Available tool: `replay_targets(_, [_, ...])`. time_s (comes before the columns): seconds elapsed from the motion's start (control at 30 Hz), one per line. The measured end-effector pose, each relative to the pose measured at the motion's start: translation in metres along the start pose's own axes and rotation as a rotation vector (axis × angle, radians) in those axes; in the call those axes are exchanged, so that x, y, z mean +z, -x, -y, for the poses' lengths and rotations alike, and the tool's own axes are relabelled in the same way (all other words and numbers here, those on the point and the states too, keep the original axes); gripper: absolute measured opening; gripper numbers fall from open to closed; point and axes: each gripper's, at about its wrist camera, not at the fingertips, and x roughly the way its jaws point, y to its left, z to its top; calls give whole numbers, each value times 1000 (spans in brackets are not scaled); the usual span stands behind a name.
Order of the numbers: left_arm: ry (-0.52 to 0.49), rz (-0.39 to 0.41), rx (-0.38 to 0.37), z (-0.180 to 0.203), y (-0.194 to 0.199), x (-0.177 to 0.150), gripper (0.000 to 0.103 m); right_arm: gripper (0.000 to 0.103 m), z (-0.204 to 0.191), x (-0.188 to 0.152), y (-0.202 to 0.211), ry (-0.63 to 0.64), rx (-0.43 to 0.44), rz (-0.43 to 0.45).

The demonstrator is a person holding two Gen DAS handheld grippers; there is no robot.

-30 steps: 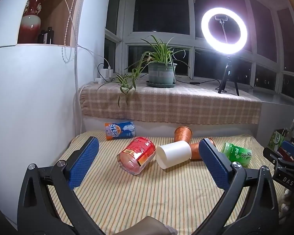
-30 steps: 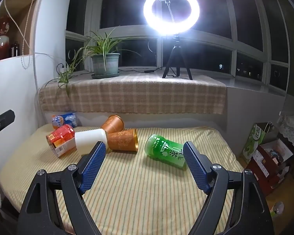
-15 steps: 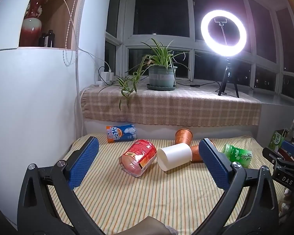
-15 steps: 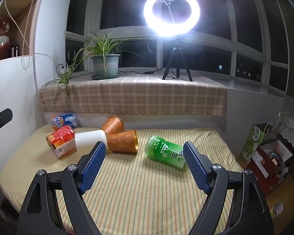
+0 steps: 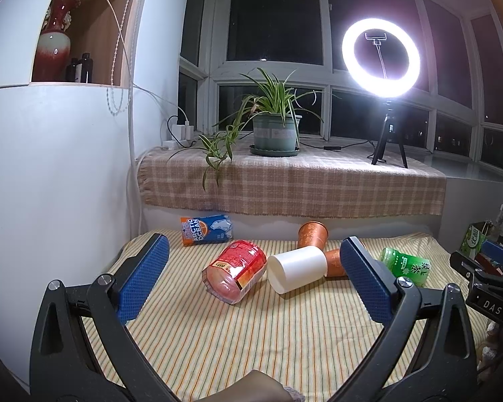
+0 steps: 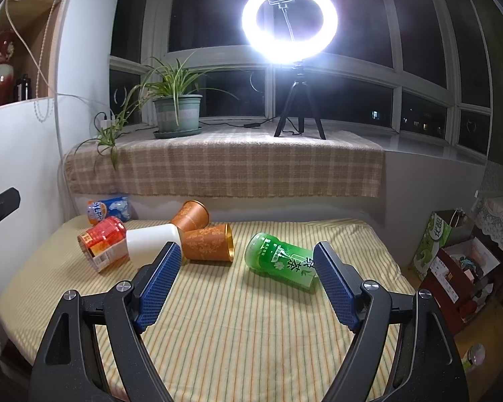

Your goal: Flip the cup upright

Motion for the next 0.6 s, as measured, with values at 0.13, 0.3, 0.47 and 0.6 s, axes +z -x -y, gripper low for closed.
replay_targets(0.13, [-1,0,-1,0,0,0,103,81,1,0,-1,-1,-2,1])
replay_targets(0.3, [0,1,1,1,1,-1,103,81,1,0,-2,-1,-2,-1])
replay_targets(0.47, [-1,3,1,1,1,-2,103,81,0,-1,-2,1,-4,-3])
replay_targets(0.6, [-3,3,0,2,1,-2,103,81,1,-2,-2,-1,-2,-3])
